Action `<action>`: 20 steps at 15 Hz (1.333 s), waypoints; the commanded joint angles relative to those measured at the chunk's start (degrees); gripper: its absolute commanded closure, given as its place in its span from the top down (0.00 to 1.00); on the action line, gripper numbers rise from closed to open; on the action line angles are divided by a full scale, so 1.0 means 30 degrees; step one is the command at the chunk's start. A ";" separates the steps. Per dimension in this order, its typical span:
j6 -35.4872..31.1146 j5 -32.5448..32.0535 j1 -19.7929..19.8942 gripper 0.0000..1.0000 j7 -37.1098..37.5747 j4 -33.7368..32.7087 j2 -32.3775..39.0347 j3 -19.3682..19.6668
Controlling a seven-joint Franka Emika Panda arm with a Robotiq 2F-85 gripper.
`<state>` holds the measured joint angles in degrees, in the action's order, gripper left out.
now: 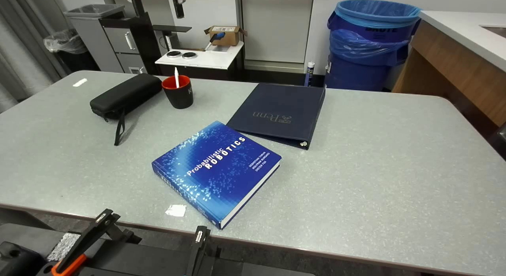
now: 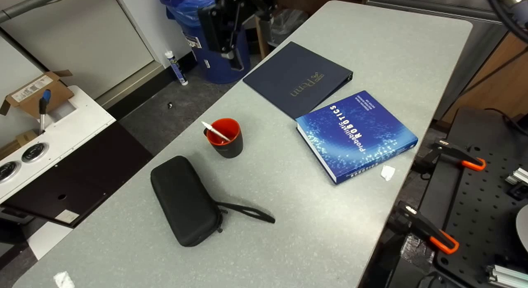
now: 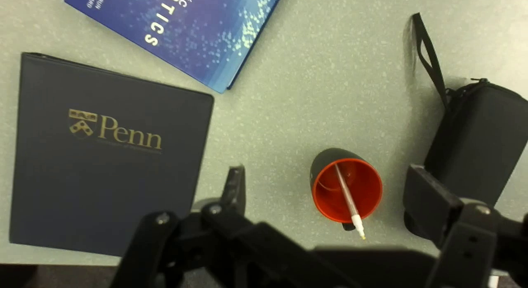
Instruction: Pick the pen from the cup and put it on the table
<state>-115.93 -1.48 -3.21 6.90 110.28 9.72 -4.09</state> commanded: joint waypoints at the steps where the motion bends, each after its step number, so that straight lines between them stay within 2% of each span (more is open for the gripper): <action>1: 0.0696 0.0283 -0.0529 1.00 0.0105 -0.4737 0.4620 -0.0115; 6: 0.1676 0.0202 -0.1556 1.00 0.0687 -0.9474 0.9201 -0.0100; 7: 0.0318 0.0138 -0.1319 1.00 0.0199 -0.6592 0.7219 -0.0002; 9: 0.0673 0.0143 -0.1604 1.00 0.0331 -0.7971 0.8506 -0.0013; 12: 0.0884 0.0145 -0.1655 1.00 0.0342 -0.8641 0.8950 0.0007; 13: -0.0082 0.0270 -0.1647 1.00 0.0563 -0.8740 0.9191 0.0015; 20: -0.2051 0.0106 -0.2083 1.00 0.1475 -1.0356 1.1594 0.0250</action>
<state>-120.67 -1.36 -8.02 9.43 83.51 40.52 -4.48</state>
